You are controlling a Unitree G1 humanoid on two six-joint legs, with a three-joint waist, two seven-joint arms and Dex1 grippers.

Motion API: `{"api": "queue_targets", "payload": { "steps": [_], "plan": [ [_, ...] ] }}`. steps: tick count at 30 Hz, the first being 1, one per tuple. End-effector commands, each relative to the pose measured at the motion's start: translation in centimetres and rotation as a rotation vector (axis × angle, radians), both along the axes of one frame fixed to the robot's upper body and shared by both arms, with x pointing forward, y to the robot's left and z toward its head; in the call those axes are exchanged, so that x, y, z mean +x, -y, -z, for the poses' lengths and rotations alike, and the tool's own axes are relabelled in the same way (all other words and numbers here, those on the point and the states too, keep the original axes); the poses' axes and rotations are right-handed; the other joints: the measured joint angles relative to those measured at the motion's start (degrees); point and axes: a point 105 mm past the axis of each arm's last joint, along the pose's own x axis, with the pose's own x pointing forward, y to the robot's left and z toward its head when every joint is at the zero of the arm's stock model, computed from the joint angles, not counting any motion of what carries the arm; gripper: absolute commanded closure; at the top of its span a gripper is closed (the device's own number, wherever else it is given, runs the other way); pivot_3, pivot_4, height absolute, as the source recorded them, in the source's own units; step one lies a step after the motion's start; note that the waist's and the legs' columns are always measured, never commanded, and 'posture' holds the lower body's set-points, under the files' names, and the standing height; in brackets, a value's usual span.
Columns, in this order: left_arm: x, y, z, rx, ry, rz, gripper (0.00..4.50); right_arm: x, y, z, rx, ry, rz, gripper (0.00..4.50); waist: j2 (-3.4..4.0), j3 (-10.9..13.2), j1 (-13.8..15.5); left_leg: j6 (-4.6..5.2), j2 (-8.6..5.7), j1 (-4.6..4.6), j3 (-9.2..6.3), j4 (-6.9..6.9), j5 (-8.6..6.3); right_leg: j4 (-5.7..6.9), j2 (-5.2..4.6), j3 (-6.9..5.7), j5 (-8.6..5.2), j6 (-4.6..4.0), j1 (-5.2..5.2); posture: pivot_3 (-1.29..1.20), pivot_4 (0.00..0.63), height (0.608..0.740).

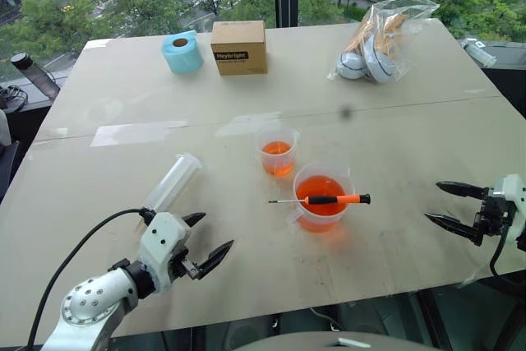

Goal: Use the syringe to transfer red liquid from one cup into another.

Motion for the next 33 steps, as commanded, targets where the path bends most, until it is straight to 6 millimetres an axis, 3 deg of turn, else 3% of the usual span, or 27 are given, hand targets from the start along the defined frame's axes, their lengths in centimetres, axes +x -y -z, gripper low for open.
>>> {"api": "queue_targets", "payload": {
  "steps": [1,9,12,19,23,28,33],
  "plan": [
    [0.0,0.3,-1.1,0.004,0.038,0.006,0.0,0.2,-0.8,-1.2,0.008,0.039,-0.045,0.14,0.0,0.0,0.0,0.0,0.0,0.0,0.0,0.0,0.0,0.0,0.0,0.0,0.0,0.0,0.0,0.0,0.15,0.74],
    [0.3,0.5,-1.2,0.005,0.041,0.007,0.0,0.3,-1.7,-1.9,0.005,0.05,-0.08,0.14,0.0,0.0,0.0,0.0,0.0,0.0,0.0,0.0,0.0,0.0,0.0,0.0,0.0,0.0,0.0,0.0,0.15,0.74],
    [0.3,0.4,-1.6,0.009,0.046,0.012,0.0,0.3,-2.4,-3.0,0.013,0.065,-0.106,0.14,0.01,0.0,0.0,0.0,0.0,0.0,0.0,0.0,0.0,0.0,0.0,0.0,0.0,0.0,0.0,0.0,0.15,0.74],
    [0.5,1.0,-5.7,-0.025,0.091,0.152,0.0,-0.5,-8.3,-10.3,-0.021,0.114,-0.339,0.14,0.07,0.0,-0.1,0.0,0.01,-0.03,-0.05,0.01,0.0,0.06,-0.02,-0.02,0.0,0.0,-0.05,0.0,0.15,0.74],
    [0.0,1.9,-8.0,-0.04,0.096,0.26,0.0,-1.3,-11.2,-13.2,-0.023,0.155,-0.438,0.14,-0.07,0.0,0.0,-0.01,0.0,-0.07,-0.09,-0.01,-0.01,-0.05,-0.02,-0.07,0.0,-0.01,-0.04,0.0,0.15,0.74],
    [-0.3,3.6,-10.3,-0.044,0.133,0.361,0.0,-2.5,-14.4,-13.4,-0.153,0.159,-0.553,0.14,-0.05,0.0,0.3,-0.22,0.0,-0.27,-0.1,0.0,0.11,-0.12,-0.02,-0.1,0.0,0.01,-0.18,0.0,0.15,0.74],
    [-0.7,5.5,-11.4,-0.042,0.15,0.429,0.0,-3.5,-17.6,-13.8,-0.152,0.148,-0.623,0.14,-0.1,0.1,0.1,-0.22,-0.01,-0.26,-0.09,0.02,0.12,-0.06,-0.01,-0.09,0.0,0.01,-0.18,0.0,0.15,0.74]
  ]
}}
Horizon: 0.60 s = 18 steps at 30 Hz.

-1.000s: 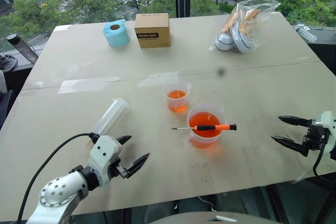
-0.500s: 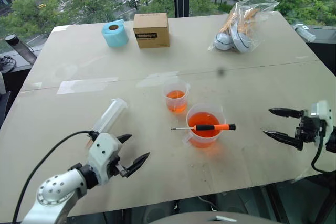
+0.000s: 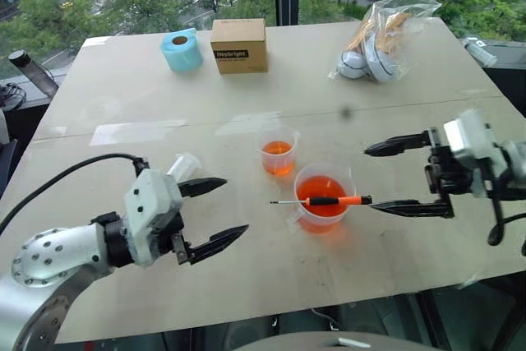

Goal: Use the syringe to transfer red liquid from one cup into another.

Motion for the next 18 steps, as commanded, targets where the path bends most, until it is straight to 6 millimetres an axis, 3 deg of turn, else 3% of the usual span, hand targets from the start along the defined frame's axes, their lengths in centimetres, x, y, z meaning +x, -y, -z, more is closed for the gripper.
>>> {"api": "queue_targets", "payload": {
  "steps": [1,6,18],
  "plan": [
    [-0.4,1.2,-0.8,-0.003,0.018,0.038,0.0,-0.7,-1.7,-0.1,-0.013,-0.01,-0.027,0.14,0.0,0.0,0.0,-0.01,0.0,0.01,-0.01,-0.01,0.0,0.01,0.01,0.0,0.0,0.0,0.0,0.0,0.15,0.74],
    [-0.4,1.5,-0.7,-0.001,0.015,0.042,0.0,0.4,-2.5,1.4,-0.099,0.025,-0.027,0.14,-0.01,0.0,-0.1,-0.02,-0.02,0.0,0.01,0.0,0.02,0.0,0.03,0.0,0.0,0.0,0.0,0.0,0.15,0.74],
    [-1.6,1.5,-0.4,0.009,-0.023,0.077,0.0,1.4,-3.9,2.3,-0.199,0.078,-0.056,0.14,-0.02,0.0,-0.1,-0.05,-0.02,0.01,0.01,0.01,0.04,0.01,0.07,0.01,0.0,0.0,0.0,0.0,0.15,0.74]
  ]
}}
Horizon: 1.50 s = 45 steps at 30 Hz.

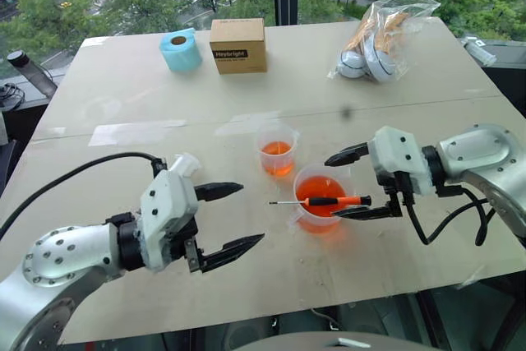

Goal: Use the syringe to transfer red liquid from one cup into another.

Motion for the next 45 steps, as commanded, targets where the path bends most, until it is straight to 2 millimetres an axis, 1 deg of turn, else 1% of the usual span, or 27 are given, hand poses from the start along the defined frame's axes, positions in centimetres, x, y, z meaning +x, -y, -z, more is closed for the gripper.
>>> {"api": "queue_targets", "payload": {
  "steps": [1,4,5,7,8,9,10,11,13,14,19,22,24,26,28,30,33,35,36,37,39,40,41,42,45],
  "plan": [
    [-0.6,0.4,-0.8,0.015,0.052,0.031,0.0,0.0,-0.2,-0.6,-0.018,0.041,-0.018,0.14,0.0,0.0,0.0,0.0,0.0,0.0,0.0,0.0,0.0,0.01,0.0,0.0,0.0,0.0,0.0,0.0,0.15,0.74],
    [-0.6,0.5,-1.1,0.008,0.072,0.041,0.0,0.1,-0.3,-0.5,-0.027,0.047,-0.014,0.14,0.0,0.0,0.0,0.0,0.0,0.02,-0.01,0.0,0.0,0.03,0.0,0.0,0.0,0.0,0.0,0.0,0.15,0.74],
    [-0.6,0.5,-1.2,0.001,0.076,0.048,0.0,0.2,-0.2,-0.5,-0.033,0.048,-0.015,0.35,0.0,0.0,0.0,0.0,0.0,0.02,-0.01,0.0,0.0,0.03,0.0,0.0,0.0,0.0,0.0,0.0,0.15,0.74],
    [-0.8,0.6,-1.5,-0.003,0.092,0.069,0.0,0.2,-0.1,-0.3,-0.047,0.046,-0.019,0.96,0.0,0.0,0.0,0.0,0.0,0.02,-0.01,0.0,0.0,0.03,0.0,0.0,0.0,0.0,0.0,0.0,0.15,0.74],
    [-0.8,0.6,-1.6,-0.008,0.093,0.075,0.0,0.2,-0.1,-0.2,-0.053,0.047,-0.019,1.37,0.0,0.0,0.0,0.0,0.0,0.02,-0.01,0.0,0.0,0.03,0.0,-0.01,0.0,0.0,0.0,0.0,0.15,0.74],
    [-0.9,0.7,-1.9,-0.02,0.096,0.084,0.0,0.3,-0.1,-0.2,-0.055,0.05,-0.016,1.89,0.0,0.0,0.0,0.0,0.0,0.02,-0.01,0.0,0.0,0.02,0.0,0.0,0.0,-0.01,0.0,0.0,0.15,0.74],
    [-1.0,0.8,-2.1,-0.032,0.098,0.09,0.0,0.4,-0.1,-0.2,-0.056,0.053,-0.013,2.52,0.0,0.0,0.0,0.0,0.0,0.01,-0.01,0.0,0.0,0.02,0.0,0.0,0.0,-0.01,0.0,0.0,0.15,0.74],
    [-1.0,0.8,-2.2,-0.04,0.099,0.095,0.0,0.5,-0.1,-0.1,-0.056,0.055,-0.011,3.0,0.0,0.0,0.0,0.0,0.0,0.02,-0.01,0.0,0.0,0.02,0.0,0.0,0.0,0.0,0.0,0.0,0.15,0.74],
    [-1.1,0.8,-2.4,-0.042,0.1,0.098,0.0,0.5,0.0,-0.1,-0.059,0.055,-0.012,4.09,0.0,0.0,0.0,0.0,0.0,0.02,-0.01,0.0,0.0,0.02,-0.01,0.0,0.0,0.0,0.0,0.0,0.15,0.74],
    [-1.1,0.8,-2.3,-0.038,0.1,0.099,0.0,0.5,0.0,-0.1,-0.061,0.054,-0.013,4.49,0.0,0.0,0.0,0.0,0.0,0.02,-0.01,0.0,0.0,0.03,-0.01,0.0,0.0,-0.01,0.0,0.0,0.15,0.74],
    [-1.2,0.7,-2.3,-0.032,0.1,0.103,0.0,0.5,0.0,0.0,-0.063,0.056,-0.015,4.49,0.0,0.0,0.0,0.0,0.0,0.02,-0.01,0.0,0.0,0.02,0.0,0.0,0.0,0.0,0.0,0.0,0.15,0.74],
    [-1.2,0.9,-2.7,-0.047,0.111,0.11,0.0,0.6,0.0,-0.8,-0.025,0.043,-0.01,4.49,0.0,0.0,-0.1,0.0,0.0,0.02,-0.01,0.0,0.0,0.03,0.0,0.0,0.0,0.0,0.0,0.0,0.15,0.74],
    [-1.2,0.9,-3.0,-0.056,0.118,0.114,0.0,0.6,0.2,-1.9,0.022,0.019,-0.013,4.49,0.01,0.0,0.0,0.0,0.0,0.02,-0.01,0.0,0.0,0.03,0.0,0.0,0.0,0.0,0.0,0.0,0.15,0.74],
    [-1.3,1.0,-3.2,-0.06,0.121,0.118,0.0,0.4,0.7,-3.6,0.099,-0.017,-0.025,4.49,0.01,0.0,0.0,0.0,0.0,0.02,-0.01,0.0,0.0,0.03,0.0,0.0,0.0,0.0,0.0,0.0,0.15,0.74],
    [-1.3,1.1,-3.5,-0.079,0.127,0.12,0.0,0.7,2.1,-5.2,0.146,-0.035,-0.013,4.49,0.0,0.0,0.0,0.0,0.0,0.02,-0.01,0.0,0.0,0.02,0.0,0.0,0.0,0.0,0.01,0.0,0.15,0.74],
    [-1.3,1.3,-3.9,-0.102,0.136,0.121,0.0,2.6,4.4,-6.6,0.171,-0.009,0.091,4.49,0.0,0.0,0.0,0.01,0.0,0.02,-0.01,0.0,0.0,0.0,-0.01,-0.01,0.0,0.0,0.02,0.0,0.15,0.74],
    [-1.2,1.9,-4.0,-0.112,0.138,0.124,0.0,7.6,8.7,-8.7,0.258,0.051,0.371,4.49,-0.01,0.0,-0.1,0.01,-0.01,0.04,0.02,0.01,-0.01,0.0,-0.03,0.03,0.0,-0.01,0.03,0.0,0.15,0.74],
    [-1.0,2.2,-4.1,-0.117,0.14,0.124,0.0,9.9,10.6,-9.0,0.301,0.064,0.491,4.49,-0.01,0.0,-0.2,0.01,-0.02,0.08,0.08,0.01,0.0,0.02,-0.03,0.07,0.0,-0.02,0.05,0.0,0.15,0.74],
    [-0.6,2.5,-4.1,-0.122,0.147,0.117,0.0,11.9,12.6,-8.1,0.296,0.069,0.619,4.49,-0.01,0.0,-0.2,0.0,-0.02,0.11,0.09,0.0,0.0,0.04,-0.02,0.08,0.0,-0.02,0.05,0.0,0.15,0.74],
    [-0.4,2.7,-4.2,-0.124,0.151,0.112,0.0,13.1,14.0,-7.3,0.282,0.071,0.705,4.49,0.01,0.0,-0.2,-0.01,-0.01,0.09,0.09,-0.04,0.01,0.03,0.02,0.08,-0.01,-0.03,0.02,0.0,0.15,0.74],
    [0.4,3.0,-4.3,-0.12,0.168,0.098,0.0,15.8,17.5,-4.4,0.249,0.075,0.92,4.49,-0.01,0.0,-0.2,-0.03,-0.02,0.09,0.15,-0.03,0.02,0.03,0.07,0.11,-0.01,-0.02,0.01,0.0,0.15,0.74],
    [0.8,3.2,-4.5,-0.117,0.179,0.092,0.0,16.8,18.9,-2.7,0.214,0.077,1.025,4.49,-0.02,0.0,-0.2,-0.04,-0.02,0.09,0.16,-0.03,0.03,0.03,0.09,0.12,0.0,-0.02,0.01,0.0,0.15,0.74],
    [1.2,3.3,-4.6,-0.115,0.188,0.079,0.0,17.4,19.7,-1.4,0.183,0.085,1.074,4.49,-0.03,0.0,-0.1,-0.05,-0.02,0.13,0.19,0.0,0.04,0.04,0.09,0.13,0.0,-0.02,0.06,0.0,0.15,0.74],
    [1.7,3.3,-4.9,-0.115,0.203,0.062,0.0,17.7,20.0,-0.3,0.161,0.081,1.095,4.49,-0.02,0.0,-0.2,-0.05,-0.02,0.01,0.21,0.0,0.05,0.01,0.11,0.14,0.0,-0.01,-0.03,0.0,0.15,0.74],
    [2.8,3.6,-5.8,-0.122,0.243,0.03,0.0,18.4,20.4,2.5,0.123,0.05,1.181,4.49,0.02,0.1,-0.3,-0.09,-0.02,-0.02,0.3,-0.01,0.07,0.03,0.18,0.21,0.01,0.01,-0.09,0.0,0.15,0.74]
  ]
}}
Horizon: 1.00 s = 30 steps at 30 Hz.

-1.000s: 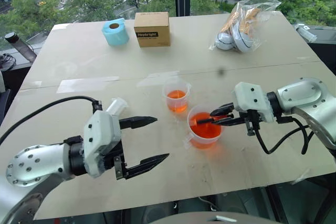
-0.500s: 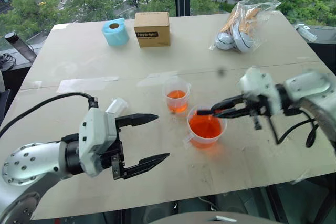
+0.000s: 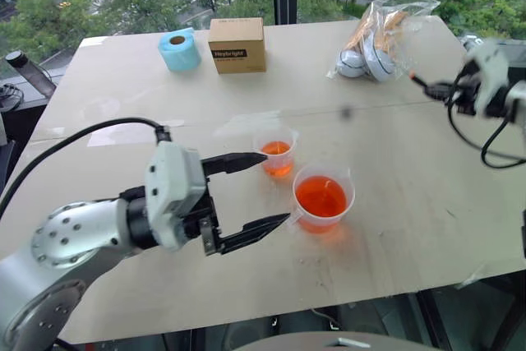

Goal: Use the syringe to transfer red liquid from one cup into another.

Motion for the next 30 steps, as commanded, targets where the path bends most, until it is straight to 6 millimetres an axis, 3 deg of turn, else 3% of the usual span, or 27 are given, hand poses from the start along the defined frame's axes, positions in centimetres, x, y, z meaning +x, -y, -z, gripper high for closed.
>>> {"api": "queue_targets", "payload": {
  "steps": [1,2,4,5,10,15,19,21,25,27,30],
  "plan": [
    [1.1,0.1,-1.1,-0.016,0.042,-0.052,0.0,0.9,0.6,0.6,-0.067,0.024,0.068,4.49,0.08,0.1,-0.2,-0.02,0.01,-0.01,0.01,0.0,0.01,0.0,0.01,0.02,0.0,0.01,-0.01,0.0,0.15,0.74],
    [1.3,0.2,-1.5,-0.027,0.05,-0.058,0.0,0.9,0.6,1.2,-0.082,0.01,0.076,3.51,0.16,0.1,-0.3,-0.03,0.01,0.0,0.05,0.0,0.02,0.01,0.02,0.06,0.01,0.02,-0.02,0.0,0.15,0.74],
    [1.6,0.2,-2.0,-0.038,0.058,-0.069,0.0,1.0,0.8,1.6,-0.098,0.004,0.091,2.59,0.2,0.1,-0.4,-0.03,0.01,0.0,0.1,0.0,0.02,0.02,0.02,0.11,0.01,0.03,-0.03,0.0,0.15,0.74],
    [1.8,0.2,-2.0,-0.033,0.059,-0.08,0.0,1.0,0.7,1.5,-0.09,0.007,0.087,2.33,0.18,0.1,-0.4,-0.03,0.01,0.01,0.11,0.0,0.02,0.03,0.02,0.13,0.01,0.04,-0.03,0.0,0.15,0.74],
    [2.4,-0.4,-1.7,-0.009,0.042,-0.147,0.0,1.1,0.3,-1.2,-0.062,0.068,0.018,0.02,0.18,0.1,-0.3,-0.07,0.02,0.1,0.1,0.03,0.04,0.16,0.05,0.14,0.01,0.04,0.0,0.0,0.15,0.74],
    [3.6,-3.5,-1.0,0.037,0.009,-0.335,0.0,-0.5,-2.7,-5.9,0.04,0.154,-0.234,0.02,0.22,0.2,-0.2,-0.08,0.02,0.08,0.1,0.03,0.04,0.15,0.03,0.15,0.01,0.04,-0.02,0.0,0.15,0.74],
    [5.6,-10.7,1.3,0.233,-0.13,-0.693,0.0,-5.4,-8.6,-9.9,0.163,0.166,-0.569,0.02,0.31,0.2,-0.1,-0.08,0.1,0.1,-0.01,-0.04,0.04,0.18,0.08,0.07,0.01,0.03,-0.02,0.0,0.15,0.74],
    [6.0,-12.3,1.2,0.223,-0.152,-0.779,0.0,-7.3,-10.5,-10.5,0.145,0.159,-0.659,0.02,0.31,0.3,0.0,-0.07,0.1,0.09,-0.13,-0.05,0.04,0.21,0.07,-0.02,0.0,0.03,-0.03,0.0,0.15,0.74],
    [5.7,-13.8,2.4,0.248,-0.282,-0.839,0.0,-12.1,-14.9,-11.8,0.153,0.146,-0.925,0.02,0.23,0.3,0.2,-0.06,0.06,0.05,-0.2,-0.01,0.02,0.19,-0.05,-0.09,0.01,0.03,-0.01,0.0,0.15,0.74],
    [5.5,-14.1,3.3,0.293,-0.35,-0.823,0.0,-14.3,-16.1,-11.5,0.139,0.117,-1.045,0.02,0.09,0.3,0.4,-0.07,0.05,0.03,-0.27,-0.01,0.02,0.16,-0.08,-0.14,0.01,0.03,-0.01,0.0,0.15,0.74],
    [6.0,-14.7,4.4,0.366,-0.413,-0.815,0.0,-16.0,-17.3,-11.5,0.148,0.131,-1.148,0.02,0.04,0.3,0.5,-0.08,0.03,0.01,-0.34,-0.01,0.02,0.12,-0.11,-0.19,0.0,0.02,-0.01,0.0,0.15,0.74]
  ]
}}
